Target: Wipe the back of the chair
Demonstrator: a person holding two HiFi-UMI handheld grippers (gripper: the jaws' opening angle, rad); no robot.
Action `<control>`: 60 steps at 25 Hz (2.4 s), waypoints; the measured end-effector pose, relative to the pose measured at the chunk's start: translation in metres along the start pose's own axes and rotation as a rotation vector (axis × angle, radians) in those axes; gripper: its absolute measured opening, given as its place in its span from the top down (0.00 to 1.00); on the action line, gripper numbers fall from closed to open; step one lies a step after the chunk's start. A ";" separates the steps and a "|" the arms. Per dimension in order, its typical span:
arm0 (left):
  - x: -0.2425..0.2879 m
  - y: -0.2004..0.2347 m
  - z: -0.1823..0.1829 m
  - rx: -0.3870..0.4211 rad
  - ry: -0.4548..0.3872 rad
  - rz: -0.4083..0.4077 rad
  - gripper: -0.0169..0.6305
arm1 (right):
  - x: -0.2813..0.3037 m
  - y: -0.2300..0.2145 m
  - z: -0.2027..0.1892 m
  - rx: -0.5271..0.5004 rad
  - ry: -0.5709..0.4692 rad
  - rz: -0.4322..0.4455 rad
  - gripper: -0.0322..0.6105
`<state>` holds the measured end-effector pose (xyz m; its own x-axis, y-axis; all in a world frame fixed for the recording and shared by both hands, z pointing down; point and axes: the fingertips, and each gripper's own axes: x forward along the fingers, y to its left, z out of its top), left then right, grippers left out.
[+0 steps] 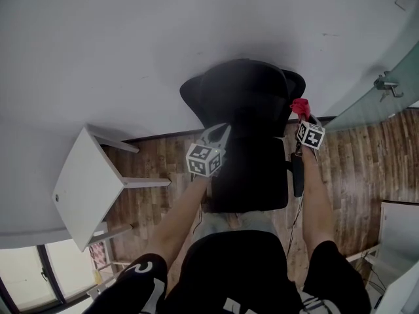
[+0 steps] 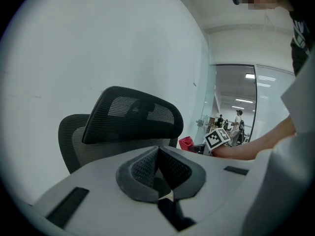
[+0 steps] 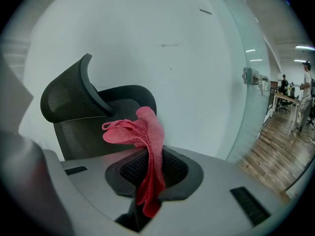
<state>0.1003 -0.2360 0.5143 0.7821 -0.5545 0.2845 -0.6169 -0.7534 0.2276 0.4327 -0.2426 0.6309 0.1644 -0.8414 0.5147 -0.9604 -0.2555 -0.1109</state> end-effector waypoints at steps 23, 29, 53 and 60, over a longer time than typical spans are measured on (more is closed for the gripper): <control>-0.147 0.135 -0.049 -0.086 -0.024 0.034 0.94 | -0.024 0.277 -0.042 -0.071 -0.033 0.211 0.84; -0.161 0.177 -0.059 -0.088 -0.024 0.044 0.94 | -0.010 0.350 -0.048 -0.116 -0.051 0.294 0.84; -0.144 0.233 -0.090 -0.191 -0.080 0.056 0.94 | 0.053 0.438 -0.097 -0.177 -0.020 0.454 0.84; -0.133 0.246 -0.092 -0.146 -0.085 0.066 0.94 | 0.069 0.440 -0.100 -0.187 -0.025 0.470 0.84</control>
<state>-0.1639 -0.3148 0.6179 0.7405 -0.6333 0.2251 -0.6684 -0.6587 0.3454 -0.0012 -0.3652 0.7027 -0.2919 -0.8566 0.4254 -0.9555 0.2410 -0.1703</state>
